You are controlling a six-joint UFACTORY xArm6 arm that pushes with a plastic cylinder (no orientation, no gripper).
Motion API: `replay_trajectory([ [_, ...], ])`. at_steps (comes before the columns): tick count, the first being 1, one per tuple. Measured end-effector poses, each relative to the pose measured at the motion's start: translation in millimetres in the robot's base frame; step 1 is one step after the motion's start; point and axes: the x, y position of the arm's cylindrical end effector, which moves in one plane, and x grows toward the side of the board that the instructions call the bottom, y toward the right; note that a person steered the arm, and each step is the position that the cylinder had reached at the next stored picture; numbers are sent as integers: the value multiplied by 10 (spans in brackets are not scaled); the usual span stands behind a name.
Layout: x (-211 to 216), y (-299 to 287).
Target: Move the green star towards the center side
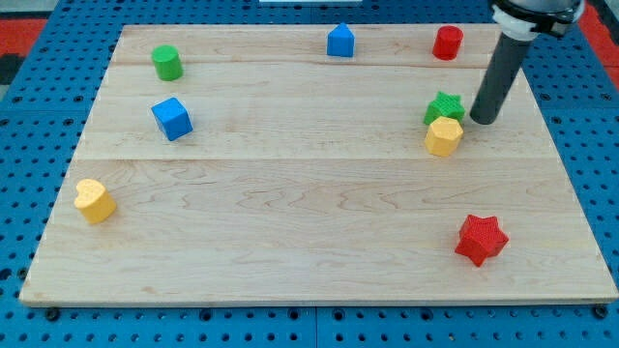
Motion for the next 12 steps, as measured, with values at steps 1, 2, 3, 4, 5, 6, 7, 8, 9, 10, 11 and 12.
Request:
replay_trajectory([
  [1, 0, -74],
  [2, 0, 142],
  [3, 0, 458],
  [4, 3, 364],
  [5, 3, 98],
  [6, 3, 79],
  [7, 3, 174],
  [8, -52, 54],
  [9, -96, -27],
  [10, -96, -80],
  [11, -96, -472],
  [12, -96, -565],
])
